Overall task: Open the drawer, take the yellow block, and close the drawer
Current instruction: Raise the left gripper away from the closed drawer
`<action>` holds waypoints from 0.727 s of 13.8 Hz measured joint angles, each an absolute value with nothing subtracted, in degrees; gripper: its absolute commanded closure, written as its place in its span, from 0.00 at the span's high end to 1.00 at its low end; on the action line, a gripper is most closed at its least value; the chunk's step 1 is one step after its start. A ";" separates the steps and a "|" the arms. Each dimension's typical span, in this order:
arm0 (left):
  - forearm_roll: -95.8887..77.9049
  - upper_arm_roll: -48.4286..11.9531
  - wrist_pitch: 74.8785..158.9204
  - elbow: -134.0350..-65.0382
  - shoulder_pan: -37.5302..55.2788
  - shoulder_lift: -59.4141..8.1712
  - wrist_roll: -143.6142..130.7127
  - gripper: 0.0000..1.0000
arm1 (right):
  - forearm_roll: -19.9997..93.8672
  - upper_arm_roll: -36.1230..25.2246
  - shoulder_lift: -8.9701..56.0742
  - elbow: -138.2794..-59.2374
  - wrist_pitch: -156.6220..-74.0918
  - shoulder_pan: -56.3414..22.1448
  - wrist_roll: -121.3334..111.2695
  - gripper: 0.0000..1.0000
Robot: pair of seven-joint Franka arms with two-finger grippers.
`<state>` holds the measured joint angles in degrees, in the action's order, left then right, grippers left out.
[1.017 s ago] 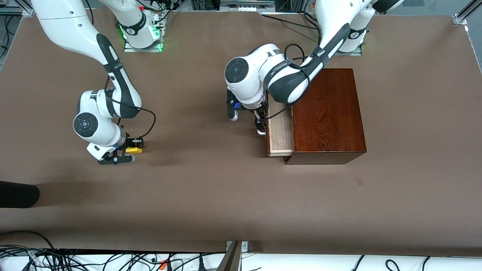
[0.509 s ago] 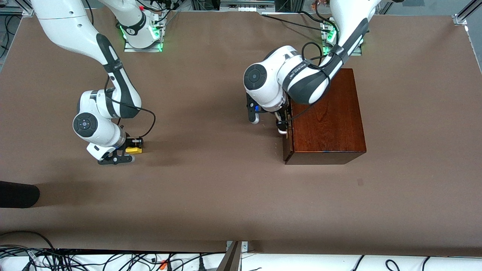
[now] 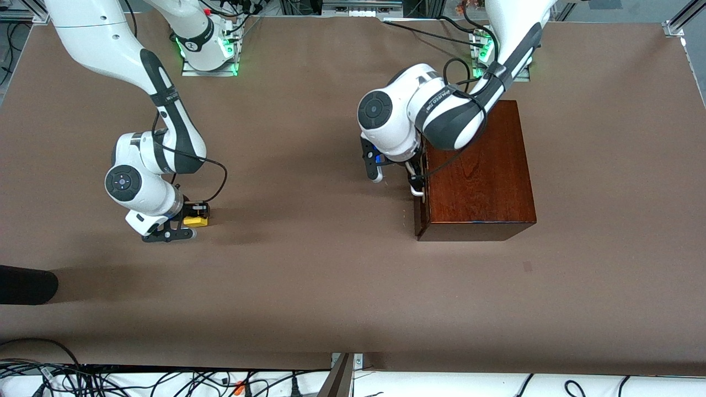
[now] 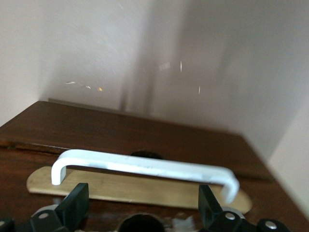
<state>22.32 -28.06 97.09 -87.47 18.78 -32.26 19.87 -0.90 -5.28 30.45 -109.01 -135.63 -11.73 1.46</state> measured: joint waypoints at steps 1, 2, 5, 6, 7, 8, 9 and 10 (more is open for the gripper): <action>20.22 -28.13 97.12 -85.83 19.42 -31.83 15.28 1.00 | -0.90 -5.28 30.38 -108.86 -135.63 -11.73 1.45 1.00; 18.90 -28.14 97.12 -84.03 19.86 -31.30 11.63 1.00 | -0.90 -5.28 30.31 -108.71 -135.63 -11.72 1.45 1.00; 17.83 -28.06 96.61 -78.89 19.53 -28.86 5.39 1.00 | -0.90 -5.25 29.70 -108.34 -135.63 -11.72 1.44 1.00; 17.74 -27.89 96.41 -77.77 19.18 -27.48 4.34 1.00 | -0.90 -5.25 29.01 -108.23 -135.57 -11.71 1.44 1.00; 17.73 -27.71 95.91 -76.91 18.76 -25.76 3.31 1.00 | -0.90 -5.25 28.00 -108.13 -135.18 -11.71 1.44 1.00; 17.72 -27.52 94.88 -76.34 18.12 -23.86 2.51 1.00 | -0.90 -5.25 26.66 -108.00 -134.27 -11.69 1.44 1.00; 17.69 -27.28 93.58 -75.78 17.13 -22.12 1.96 1.00 | -0.90 -5.25 24.94 -107.88 -133.27 -11.59 1.44 1.00; 17.66 -27.10 91.69 -74.84 15.74 -20.74 1.24 1.00 | -0.90 -5.25 22.96 -107.78 -132.62 -11.37 1.44 1.00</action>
<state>17.66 -27.10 91.69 -74.84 15.74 -20.74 1.24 -0.90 -5.25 22.96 -107.78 -132.62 -11.37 1.44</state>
